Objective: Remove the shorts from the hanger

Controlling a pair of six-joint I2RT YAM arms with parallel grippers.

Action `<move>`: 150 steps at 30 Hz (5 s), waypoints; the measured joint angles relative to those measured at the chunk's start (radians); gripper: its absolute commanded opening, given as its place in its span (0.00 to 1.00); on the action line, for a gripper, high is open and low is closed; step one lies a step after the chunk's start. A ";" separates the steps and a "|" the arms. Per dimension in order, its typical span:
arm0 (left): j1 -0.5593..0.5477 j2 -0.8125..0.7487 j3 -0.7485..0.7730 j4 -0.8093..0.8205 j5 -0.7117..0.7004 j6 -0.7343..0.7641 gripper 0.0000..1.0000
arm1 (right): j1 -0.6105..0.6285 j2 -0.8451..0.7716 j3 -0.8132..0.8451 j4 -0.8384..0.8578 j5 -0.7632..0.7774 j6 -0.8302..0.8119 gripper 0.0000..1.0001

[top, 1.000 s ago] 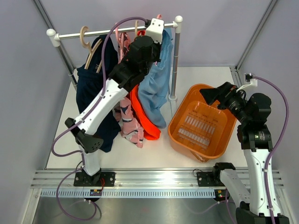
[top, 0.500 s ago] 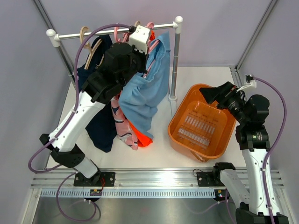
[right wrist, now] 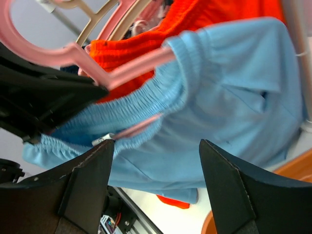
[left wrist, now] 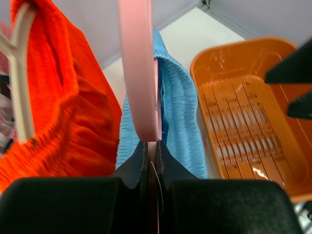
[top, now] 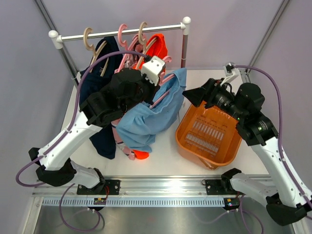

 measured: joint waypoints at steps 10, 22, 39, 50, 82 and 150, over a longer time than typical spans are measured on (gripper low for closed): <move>-0.047 -0.109 -0.110 -0.018 -0.001 -0.008 0.00 | 0.217 0.202 0.127 -0.071 0.223 -0.082 0.65; -0.050 -0.141 -0.104 -0.089 -0.003 -0.039 0.00 | 0.256 0.283 0.185 -0.142 0.381 -0.106 0.61; -0.051 -0.160 -0.130 -0.115 -0.005 -0.046 0.00 | 0.264 0.360 0.203 -0.106 0.341 -0.097 0.34; -0.051 -0.168 -0.132 -0.122 -0.008 -0.046 0.00 | 0.285 0.391 0.229 -0.101 0.336 -0.097 0.16; -0.049 -0.420 -0.323 0.019 0.069 -0.064 0.00 | 0.089 0.546 0.439 -0.272 0.385 -0.103 0.00; -0.055 -0.302 -0.458 0.350 -0.215 -0.188 0.00 | 0.222 0.115 0.043 -0.206 1.058 -0.293 0.17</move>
